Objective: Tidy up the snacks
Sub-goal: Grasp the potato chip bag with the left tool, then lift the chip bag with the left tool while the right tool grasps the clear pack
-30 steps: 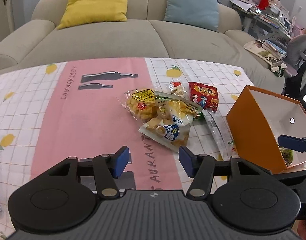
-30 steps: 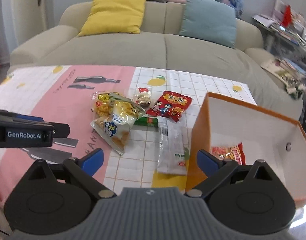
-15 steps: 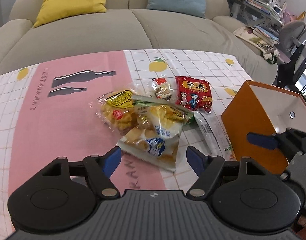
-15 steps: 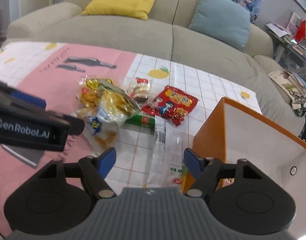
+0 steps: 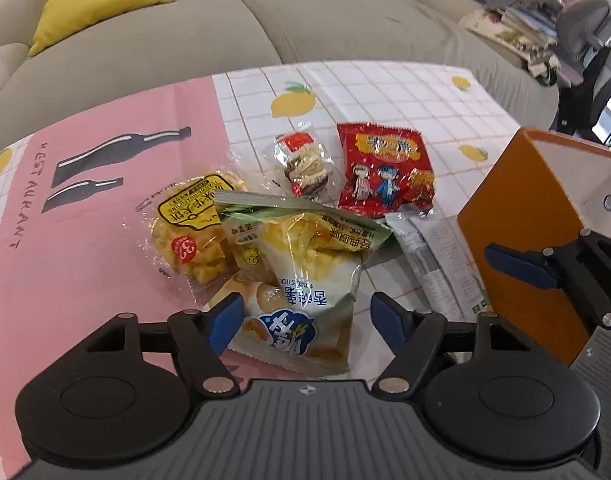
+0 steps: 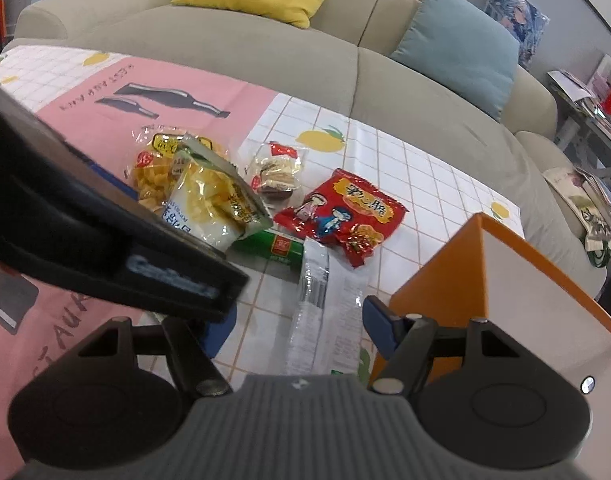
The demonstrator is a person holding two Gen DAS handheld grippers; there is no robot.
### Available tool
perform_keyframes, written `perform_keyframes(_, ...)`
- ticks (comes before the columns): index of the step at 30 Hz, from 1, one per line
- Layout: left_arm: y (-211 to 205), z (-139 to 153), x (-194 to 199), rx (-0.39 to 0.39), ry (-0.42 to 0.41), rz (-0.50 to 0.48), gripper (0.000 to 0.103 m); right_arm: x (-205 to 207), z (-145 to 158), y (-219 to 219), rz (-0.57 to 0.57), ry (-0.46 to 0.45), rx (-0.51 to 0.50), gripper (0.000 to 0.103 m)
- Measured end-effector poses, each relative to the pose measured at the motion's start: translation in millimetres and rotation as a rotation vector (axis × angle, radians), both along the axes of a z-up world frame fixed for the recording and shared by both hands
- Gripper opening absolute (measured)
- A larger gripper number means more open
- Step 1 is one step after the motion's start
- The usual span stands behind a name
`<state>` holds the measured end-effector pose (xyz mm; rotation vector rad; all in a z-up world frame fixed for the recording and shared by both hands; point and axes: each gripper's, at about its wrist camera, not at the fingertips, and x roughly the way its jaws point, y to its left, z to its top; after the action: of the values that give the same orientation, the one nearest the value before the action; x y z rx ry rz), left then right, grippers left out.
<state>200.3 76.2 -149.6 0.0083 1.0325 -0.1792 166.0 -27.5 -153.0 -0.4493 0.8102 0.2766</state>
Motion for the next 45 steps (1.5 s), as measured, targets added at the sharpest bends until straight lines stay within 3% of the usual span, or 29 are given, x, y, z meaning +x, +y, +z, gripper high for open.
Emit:
perform_keyframes(7, -3.3, -4.7, 6.1, 0.040, -0.007, 0.004, 0.076, 2.5, -8.8, 1.8, -0.027, 0.008, -0.007, 0.059)
perform_keyframes(9, -3.7, -3.9, 5.8, 0.044, -0.009, 0.010, 0.064, 1.0, -9.4, 1.5, -0.038, 0.010, 0.003, 0.051)
perform_keyframes(12, -4.2, -0.2, 1.5, 0.066, -0.024, 0.018, 0.050, -2.1, -9.5, 1.4, -0.036, 0.033, 0.037, 0.030)
perform_keyframes(14, -3.4, 2.2, -3.2, 0.092, -0.029, 0.032, 0.045, -5.2, -10.1, 1.8, -0.024, 0.063, 0.072, 0.011)
perform_keyframes(16, -1.0, 3.0, -8.2, 0.113, -0.024, 0.046, 0.044, -9.5, -11.1, 3.2, -0.008, 0.095, 0.105, 0.000)
perform_keyframes(23, 24.5, 8.2, -34.5, 0.082, -0.008, 0.116, 0.034, -28.4, -13.2, 4.8, -0.016, 0.142, 0.169, 0.000)
perform_keyframes(30, 54.9, 8.2, -56.6, 0.083, 0.024, 0.189, 0.031, -38.9, -1.7, 1.4, -0.024, 0.094, 0.169, 0.000)
perform_keyframes(33, 65.0, 9.2, -63.8, 0.081, 0.028, 0.213, 0.031, -36.7, 0.2, -0.5, -0.040, 0.061, 0.153, 0.008)
perform_keyframes(35, 69.1, 8.7, -66.3, 0.061, 0.019, 0.210, 0.031, -35.3, 0.2, -0.6, -0.050, 0.035, 0.137, 0.031)
perform_keyframes(38, 71.5, 7.3, -69.3, 0.045, -0.005, 0.196, 0.034, -32.4, -2.0, 1.8, -0.046, -0.007, 0.084, 0.037)
perform_keyframes(42, 75.0, 3.6, -70.8, 0.024, -0.029, 0.205, 0.059, -24.0, -10.1, 6.9, -0.059, -0.031, 0.005, 0.039)
perform_keyframes(45, 77.1, 0.4, -70.8, 0.025, -0.042, 0.213, 0.066, -14.7, -18.2, 9.6, -0.092, -0.026, -0.037, 0.040)
